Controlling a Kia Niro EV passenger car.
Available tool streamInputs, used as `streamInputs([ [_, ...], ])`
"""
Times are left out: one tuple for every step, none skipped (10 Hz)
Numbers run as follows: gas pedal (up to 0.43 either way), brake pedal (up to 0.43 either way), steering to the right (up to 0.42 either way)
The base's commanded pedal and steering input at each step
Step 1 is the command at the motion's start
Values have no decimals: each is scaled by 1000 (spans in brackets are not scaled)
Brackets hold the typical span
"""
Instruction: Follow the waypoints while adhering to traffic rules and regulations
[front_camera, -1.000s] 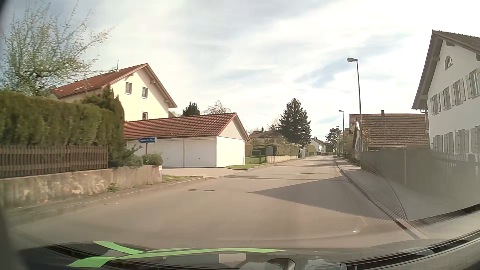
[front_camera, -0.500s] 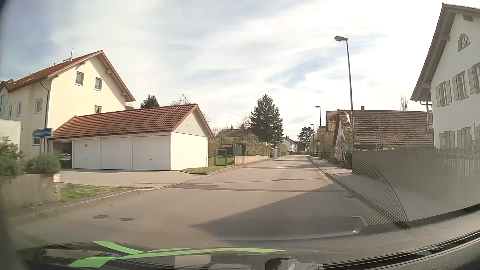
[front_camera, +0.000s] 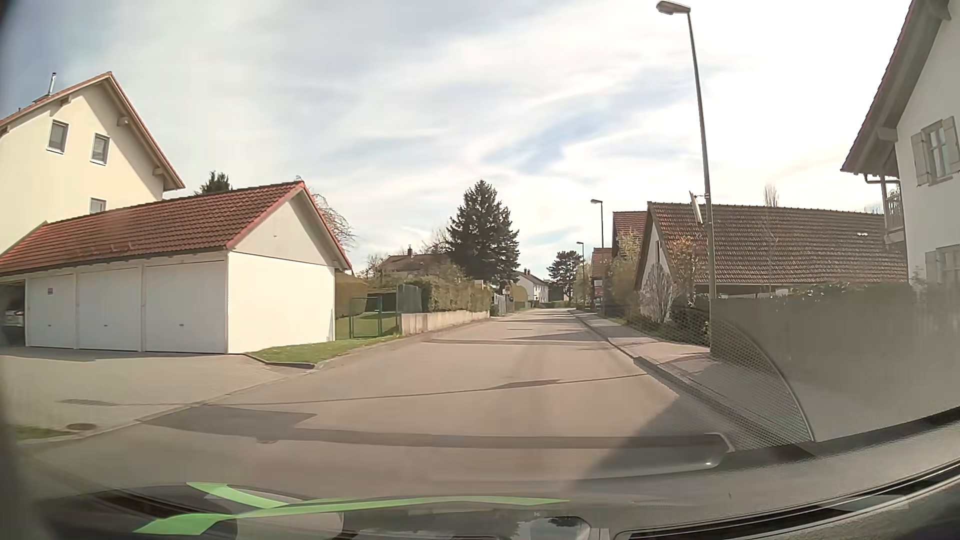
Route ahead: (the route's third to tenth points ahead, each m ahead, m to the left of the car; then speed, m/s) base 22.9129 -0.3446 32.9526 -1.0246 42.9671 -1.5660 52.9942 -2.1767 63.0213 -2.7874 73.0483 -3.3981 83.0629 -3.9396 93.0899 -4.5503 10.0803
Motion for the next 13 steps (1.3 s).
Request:
streamInputs([
  [150,0,48],
  [150,0,45],
  [150,0,41],
  [150,0,36],
  [150,0,24],
  [150,0,15],
  [150,0,7],
  [150,0,6],
  [150,0,6],
  [150,0,5],
  [150,0,5],
  [150,0,4],
  [150,0,4],
])
